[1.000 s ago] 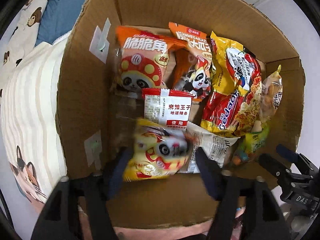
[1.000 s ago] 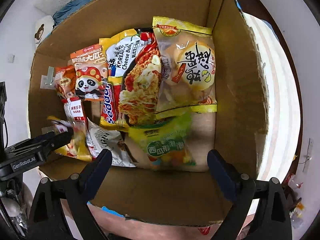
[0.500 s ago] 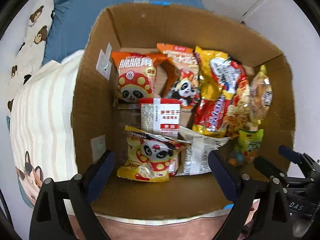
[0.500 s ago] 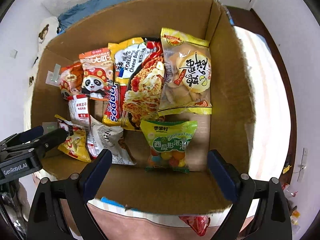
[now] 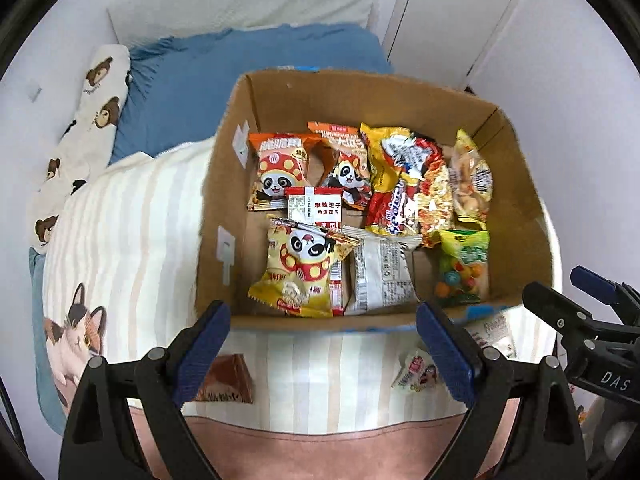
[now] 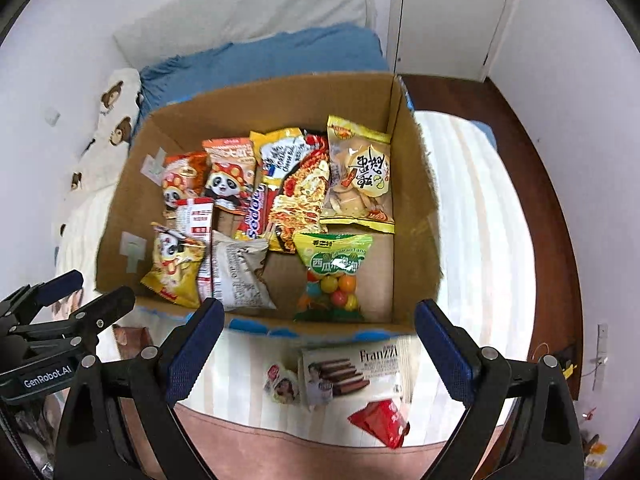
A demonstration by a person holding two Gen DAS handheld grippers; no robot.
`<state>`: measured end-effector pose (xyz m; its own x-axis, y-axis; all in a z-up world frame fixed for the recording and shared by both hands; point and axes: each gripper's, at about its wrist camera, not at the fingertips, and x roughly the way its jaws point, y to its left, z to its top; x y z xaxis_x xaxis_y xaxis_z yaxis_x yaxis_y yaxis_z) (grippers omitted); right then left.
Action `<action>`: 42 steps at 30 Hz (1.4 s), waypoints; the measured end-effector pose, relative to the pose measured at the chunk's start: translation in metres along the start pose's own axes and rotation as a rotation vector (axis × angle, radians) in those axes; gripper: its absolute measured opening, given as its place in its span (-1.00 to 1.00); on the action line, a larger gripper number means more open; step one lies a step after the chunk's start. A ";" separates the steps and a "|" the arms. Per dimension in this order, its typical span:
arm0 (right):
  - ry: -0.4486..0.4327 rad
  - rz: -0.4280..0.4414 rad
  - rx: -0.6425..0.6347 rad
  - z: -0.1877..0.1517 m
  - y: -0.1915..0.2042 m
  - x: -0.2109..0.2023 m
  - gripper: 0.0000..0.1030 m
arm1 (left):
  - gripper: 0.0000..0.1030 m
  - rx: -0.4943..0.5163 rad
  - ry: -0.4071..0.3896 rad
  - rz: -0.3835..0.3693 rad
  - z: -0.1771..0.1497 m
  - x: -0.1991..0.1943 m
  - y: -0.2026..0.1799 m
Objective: Organize snacks
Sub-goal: 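Move both tools back toward the remaining snacks on the bed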
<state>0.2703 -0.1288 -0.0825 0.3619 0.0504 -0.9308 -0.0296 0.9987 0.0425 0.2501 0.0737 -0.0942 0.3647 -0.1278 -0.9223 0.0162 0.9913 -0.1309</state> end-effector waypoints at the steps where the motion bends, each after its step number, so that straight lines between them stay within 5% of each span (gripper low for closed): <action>1: -0.017 0.002 -0.001 -0.005 0.001 -0.008 0.90 | 0.85 0.000 -0.014 0.000 -0.003 -0.007 0.000; 14: -0.160 0.069 -0.006 -0.052 0.012 -0.098 0.90 | 0.85 0.037 -0.207 0.012 -0.048 -0.101 -0.008; 24: -0.163 0.146 0.065 -0.090 -0.003 -0.119 0.90 | 0.85 0.036 -0.247 -0.009 -0.075 -0.123 -0.016; 32: -0.030 0.156 0.252 -0.115 -0.063 -0.058 0.90 | 0.85 0.070 -0.177 0.054 -0.094 -0.076 -0.037; 39: 0.154 0.229 0.492 -0.144 -0.116 0.050 0.89 | 0.85 0.111 -0.034 0.075 -0.101 0.002 -0.061; 42: 0.182 0.232 0.532 -0.150 -0.124 0.086 0.73 | 0.85 0.144 0.032 0.060 -0.098 0.037 -0.072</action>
<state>0.1649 -0.2498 -0.2220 0.2357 0.3110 -0.9207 0.3985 0.8332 0.3834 0.1708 -0.0059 -0.1544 0.3394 -0.0674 -0.9382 0.1299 0.9912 -0.0242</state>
